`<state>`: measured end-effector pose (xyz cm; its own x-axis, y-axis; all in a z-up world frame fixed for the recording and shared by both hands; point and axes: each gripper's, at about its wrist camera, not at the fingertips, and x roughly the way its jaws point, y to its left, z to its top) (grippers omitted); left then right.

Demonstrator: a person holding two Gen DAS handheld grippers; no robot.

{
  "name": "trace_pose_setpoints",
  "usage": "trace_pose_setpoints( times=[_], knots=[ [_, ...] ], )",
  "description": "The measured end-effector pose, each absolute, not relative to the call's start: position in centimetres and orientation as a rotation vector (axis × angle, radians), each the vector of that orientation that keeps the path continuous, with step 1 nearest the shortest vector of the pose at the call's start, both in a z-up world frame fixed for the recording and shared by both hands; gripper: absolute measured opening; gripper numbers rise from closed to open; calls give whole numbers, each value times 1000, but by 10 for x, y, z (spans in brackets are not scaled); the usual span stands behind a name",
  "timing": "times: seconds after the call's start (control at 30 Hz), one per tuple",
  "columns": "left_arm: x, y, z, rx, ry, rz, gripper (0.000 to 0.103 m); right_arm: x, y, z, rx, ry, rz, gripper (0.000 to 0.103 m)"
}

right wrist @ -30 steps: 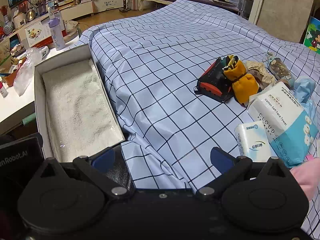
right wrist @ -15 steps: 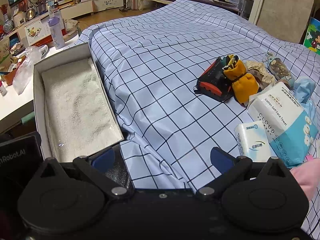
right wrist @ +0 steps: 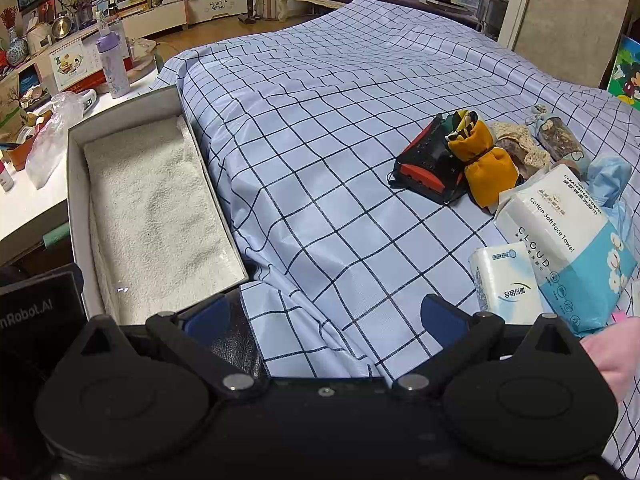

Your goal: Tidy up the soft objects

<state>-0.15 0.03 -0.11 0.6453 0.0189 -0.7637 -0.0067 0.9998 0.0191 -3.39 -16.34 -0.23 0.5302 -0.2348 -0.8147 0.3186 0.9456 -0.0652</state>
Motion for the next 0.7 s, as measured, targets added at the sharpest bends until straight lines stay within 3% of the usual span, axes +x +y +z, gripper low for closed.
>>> trace_pose_setpoints(
  times=[0.7],
  knots=[
    [-2,1,0,20,870,18,99,-34,-163,-4,82,964,-333,102]
  ],
)
